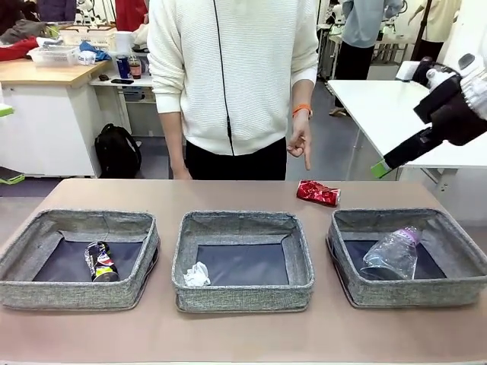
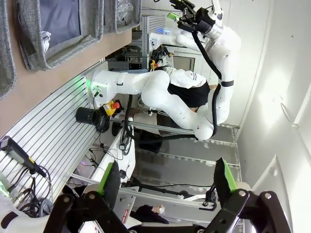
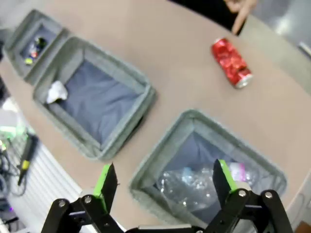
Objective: Sort the waste into the appropriate baskets.
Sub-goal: Pick up the waste item pointed out by the person.
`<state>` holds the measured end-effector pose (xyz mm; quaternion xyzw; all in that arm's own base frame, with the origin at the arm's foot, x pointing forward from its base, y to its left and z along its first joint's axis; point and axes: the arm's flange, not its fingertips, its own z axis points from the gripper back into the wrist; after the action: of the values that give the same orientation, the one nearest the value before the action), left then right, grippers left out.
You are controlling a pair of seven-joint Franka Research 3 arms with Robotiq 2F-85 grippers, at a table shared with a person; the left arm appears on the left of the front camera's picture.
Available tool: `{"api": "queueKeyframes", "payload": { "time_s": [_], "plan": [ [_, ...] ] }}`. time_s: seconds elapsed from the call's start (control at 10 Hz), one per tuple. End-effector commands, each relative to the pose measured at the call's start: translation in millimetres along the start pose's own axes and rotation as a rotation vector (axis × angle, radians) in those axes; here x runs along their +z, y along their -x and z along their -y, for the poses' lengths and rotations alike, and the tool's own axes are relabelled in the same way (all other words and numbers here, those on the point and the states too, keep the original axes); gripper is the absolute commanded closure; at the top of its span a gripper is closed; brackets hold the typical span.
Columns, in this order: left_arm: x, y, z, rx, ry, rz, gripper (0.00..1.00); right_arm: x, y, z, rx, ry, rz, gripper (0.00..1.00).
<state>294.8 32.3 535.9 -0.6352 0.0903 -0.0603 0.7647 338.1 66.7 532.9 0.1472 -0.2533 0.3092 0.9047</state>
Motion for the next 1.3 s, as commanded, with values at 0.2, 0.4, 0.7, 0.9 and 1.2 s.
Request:
{"api": "queueKeyframes", "payload": {
  "time_s": [0.2,0.4,0.7,0.9,1.2],
  "plan": [
    [-2.3,0.6,-1.0,-0.018,0.004,0.012,0.00,-3.3,3.6,1.2,-0.011,-0.029,-0.033,0.00],
    [-2.3,0.6,-1.0,-0.018,0.004,0.012,0.00,-53.6,-31.5,24.8,0.094,0.061,-0.167,0.00],
    [-2.3,0.6,-1.0,-0.018,0.004,0.012,0.00,-127.7,-77.7,88.8,0.253,0.135,-0.255,0.00],
    [-2.3,0.6,-1.0,-0.018,0.004,0.012,0.00,-159.7,-94.9,116.9,0.309,0.138,-0.144,0.00],
    [-2.3,0.6,-1.0,-0.018,0.004,0.012,0.00,-162.3,-84.0,105.9,0.266,0.150,-0.229,0.00]
  ]
}}
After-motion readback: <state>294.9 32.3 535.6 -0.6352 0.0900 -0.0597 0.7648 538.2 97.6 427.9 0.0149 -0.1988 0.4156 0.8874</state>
